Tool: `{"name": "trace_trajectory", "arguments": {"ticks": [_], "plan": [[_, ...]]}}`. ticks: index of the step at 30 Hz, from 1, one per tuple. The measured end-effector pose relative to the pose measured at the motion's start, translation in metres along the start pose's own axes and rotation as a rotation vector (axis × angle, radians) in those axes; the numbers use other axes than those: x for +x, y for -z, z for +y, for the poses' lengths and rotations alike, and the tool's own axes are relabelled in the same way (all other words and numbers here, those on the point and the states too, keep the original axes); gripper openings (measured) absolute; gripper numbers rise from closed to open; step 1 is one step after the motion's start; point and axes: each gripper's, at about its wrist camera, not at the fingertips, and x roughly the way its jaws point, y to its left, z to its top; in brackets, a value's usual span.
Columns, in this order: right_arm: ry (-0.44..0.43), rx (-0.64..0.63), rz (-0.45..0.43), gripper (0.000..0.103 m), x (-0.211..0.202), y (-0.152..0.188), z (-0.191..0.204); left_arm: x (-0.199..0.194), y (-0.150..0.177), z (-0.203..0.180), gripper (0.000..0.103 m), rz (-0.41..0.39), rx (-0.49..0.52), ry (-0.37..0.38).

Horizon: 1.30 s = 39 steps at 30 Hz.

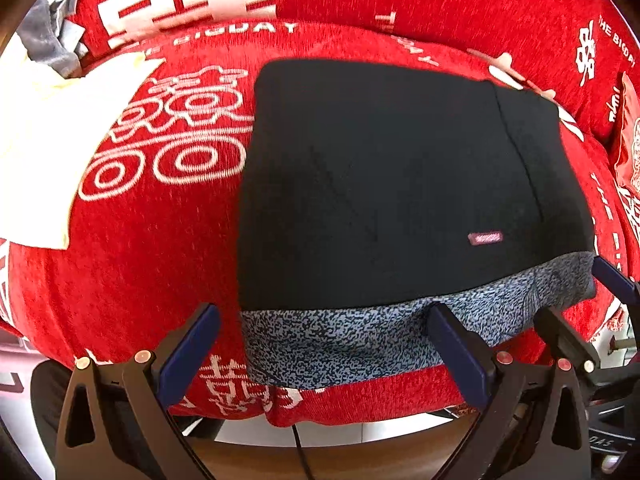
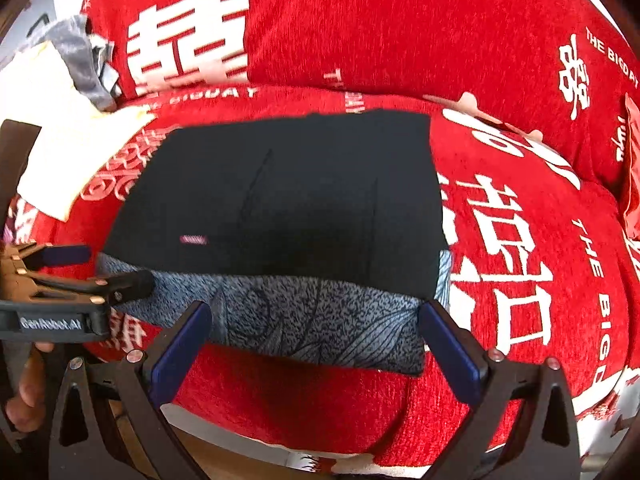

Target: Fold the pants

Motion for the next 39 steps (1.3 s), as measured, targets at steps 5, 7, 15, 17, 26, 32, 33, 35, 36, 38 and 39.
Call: {"name": "trace_trajectory", "arguments": {"ticks": [5, 7, 15, 17, 26, 32, 33, 35, 36, 38, 39], "plan": [[-0.018, 0.019, -0.069, 0.103, -0.026, -0.011, -0.007, -0.006, 0.001, -0.004, 0.103, -0.025, 0.014, -0.015], [-0.026, 0.021, -0.1, 0.103, -0.032, -0.029, -0.009, -0.006, 0.001, -0.005, 0.103, -0.021, 0.014, -0.015], [-0.035, -0.013, 0.087, 0.103, 0.036, -0.071, -0.004, -0.006, 0.004, -0.002, 0.103, -0.009, 0.009, -0.013], [0.008, -0.039, 0.077, 0.103, 0.038, -0.071, 0.001, -0.008, 0.005, -0.001, 0.103, -0.01, 0.01, -0.015], [0.074, 0.041, 0.089, 0.103, -0.004, -0.027, 0.005, -0.019, 0.011, -0.001, 0.103, -0.025, 0.006, -0.071], [0.096, 0.146, 0.129, 0.103, -0.016, 0.003, 0.0, -0.027, 0.022, -0.01, 0.103, -0.047, 0.032, -0.078], [0.103, 0.147, 0.134, 0.103, -0.017, 0.005, 0.001, -0.028, 0.023, -0.012, 0.103, -0.049, 0.036, -0.084], [0.118, 0.138, 0.141, 0.103, -0.017, 0.007, 0.003, -0.029, 0.025, -0.015, 0.103, -0.058, 0.046, -0.092], [0.127, 0.131, 0.147, 0.103, -0.016, 0.008, 0.005, -0.03, 0.026, -0.017, 0.103, -0.059, 0.05, -0.09], [0.134, 0.126, 0.147, 0.103, -0.016, 0.007, 0.005, -0.031, 0.028, -0.019, 0.103, -0.059, 0.047, -0.096], [0.137, 0.127, 0.148, 0.103, -0.016, 0.006, 0.004, -0.031, 0.027, -0.018, 0.103, -0.059, 0.045, -0.093]]}}
